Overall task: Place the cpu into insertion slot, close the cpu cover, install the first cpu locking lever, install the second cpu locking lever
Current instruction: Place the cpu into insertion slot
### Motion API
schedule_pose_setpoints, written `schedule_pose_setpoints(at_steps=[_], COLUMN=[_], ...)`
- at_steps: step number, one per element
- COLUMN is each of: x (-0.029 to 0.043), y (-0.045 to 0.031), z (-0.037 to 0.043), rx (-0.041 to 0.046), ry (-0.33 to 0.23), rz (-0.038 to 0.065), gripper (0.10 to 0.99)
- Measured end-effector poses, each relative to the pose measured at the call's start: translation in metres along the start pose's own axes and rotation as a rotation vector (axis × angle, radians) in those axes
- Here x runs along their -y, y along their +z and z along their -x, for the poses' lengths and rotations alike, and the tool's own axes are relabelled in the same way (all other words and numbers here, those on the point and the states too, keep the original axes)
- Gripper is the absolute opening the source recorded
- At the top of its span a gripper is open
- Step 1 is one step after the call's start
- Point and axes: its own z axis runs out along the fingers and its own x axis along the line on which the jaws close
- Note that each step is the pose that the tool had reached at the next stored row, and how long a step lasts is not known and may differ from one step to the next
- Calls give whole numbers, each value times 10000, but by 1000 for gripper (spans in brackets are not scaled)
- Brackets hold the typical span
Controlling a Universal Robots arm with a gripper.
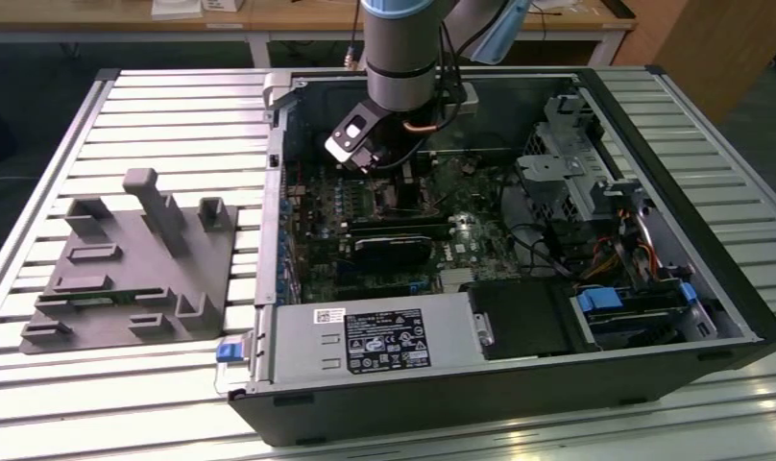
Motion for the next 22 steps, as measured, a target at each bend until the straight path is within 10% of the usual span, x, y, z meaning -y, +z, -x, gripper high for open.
schedule_pose_setpoints(at_steps=[22], x=[-2], y=[-42], z=[1], rx=[5], ry=[1], rz=[-3], gripper=[525])
